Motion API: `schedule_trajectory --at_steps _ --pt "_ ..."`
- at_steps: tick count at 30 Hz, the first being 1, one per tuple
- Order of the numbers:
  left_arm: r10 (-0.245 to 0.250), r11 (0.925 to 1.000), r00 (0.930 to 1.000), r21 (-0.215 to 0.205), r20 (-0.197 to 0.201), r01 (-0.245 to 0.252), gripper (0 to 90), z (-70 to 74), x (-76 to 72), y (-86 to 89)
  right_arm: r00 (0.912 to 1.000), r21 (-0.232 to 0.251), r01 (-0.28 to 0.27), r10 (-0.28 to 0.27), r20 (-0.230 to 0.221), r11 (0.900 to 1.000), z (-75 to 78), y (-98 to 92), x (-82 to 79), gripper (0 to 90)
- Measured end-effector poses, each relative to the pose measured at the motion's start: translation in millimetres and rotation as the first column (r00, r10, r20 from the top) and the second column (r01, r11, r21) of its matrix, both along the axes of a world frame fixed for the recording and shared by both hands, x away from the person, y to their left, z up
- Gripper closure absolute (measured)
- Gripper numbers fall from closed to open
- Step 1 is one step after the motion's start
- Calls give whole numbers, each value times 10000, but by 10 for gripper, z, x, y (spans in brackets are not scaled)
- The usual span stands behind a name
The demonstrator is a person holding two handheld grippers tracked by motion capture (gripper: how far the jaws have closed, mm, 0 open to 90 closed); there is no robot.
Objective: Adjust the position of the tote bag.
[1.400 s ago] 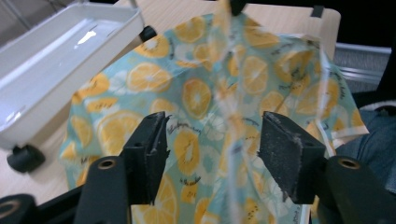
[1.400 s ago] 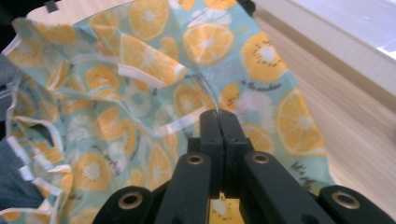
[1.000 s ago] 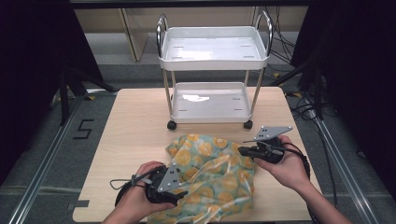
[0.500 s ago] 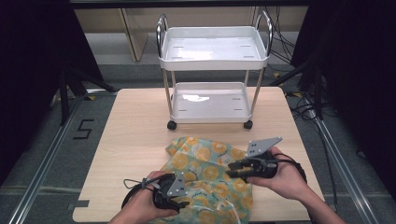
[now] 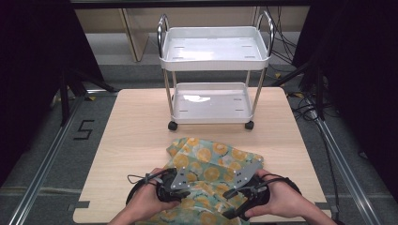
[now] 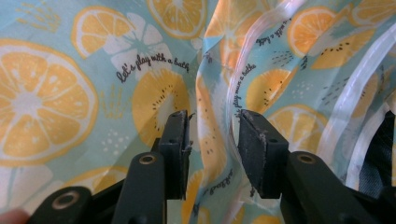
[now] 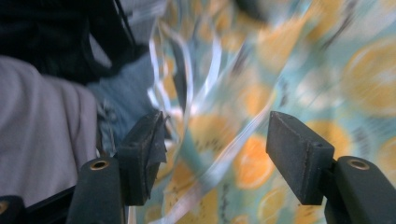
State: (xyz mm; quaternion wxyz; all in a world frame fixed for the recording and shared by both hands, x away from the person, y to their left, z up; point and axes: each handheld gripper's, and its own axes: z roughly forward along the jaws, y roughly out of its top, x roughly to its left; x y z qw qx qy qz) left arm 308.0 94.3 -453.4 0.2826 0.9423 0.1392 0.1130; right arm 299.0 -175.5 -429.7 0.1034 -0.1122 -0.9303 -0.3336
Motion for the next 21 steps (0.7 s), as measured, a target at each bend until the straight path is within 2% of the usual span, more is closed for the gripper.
schedule_trajectory --at_steps 2,3,4,6,7,8,10,11,13,15,16,18,21 --pt "-32 10000 10000 37 4 32 638 6 1 -11 9997 -577 -180 190 162 9982 -108 38 -8 488" --pt "9 10000 10000 8 72 -9 638 5 2 -16 9997 -791 -214 222 91 9966 -146 53 -15 590" --pt "-21 10000 10000 10 61 21 637 11 8 -17 9991 -745 -400 411 131 9964 -176 69 2 690" --pt "36 9999 10000 -115 -2 -36 629 30 17 -10 10000 -617 16 -12 55 9981 -173 69 49 828" --pt "95 9998 9999 -201 32 -94 620 48 27 1 9996 -522 252 -260 -142 9983 -158 61 75 872" --pt "173 9991 9998 -381 20 -172 603 69 38 16 9991 -359 388 -394 -147 9986 -134 49 112 893" --pt "472 9936 9988 -1018 -102 -480 551 121 50 50 9971 -146 767 -767 3 9969 -75 15 195 900" --pt "538 9905 9985 -1264 -29 -537 519 154 65 75 9947 -62 1012 -1010 201 9948 -42 -7 236 900" --pt "754 9808 9972 -1804 -2 -742 452 232 73 115 9884 165 1476 -1480 333 9889 25 -51 324 900" --pt "798 9735 9965 -2165 228 -731 410 312 73 146 9772 418 2070 -2087 401 9774 104 -106 420 900" --pt "779 9721 9963 -2246 368 -678 394 350 69 154 9751 574 2123 -2153 526 9755 122 -124 463 900" --pt "660 9710 9956 -2341 660 -488 359 409 54 145 9587 829 2718 -2773 636 9588 185 -176 546 900" --pt "543 9742 9948 -2230 868 -337 334 458 46 99 9391 1205 3201 -3315 906 9397 262 -235 674 900"
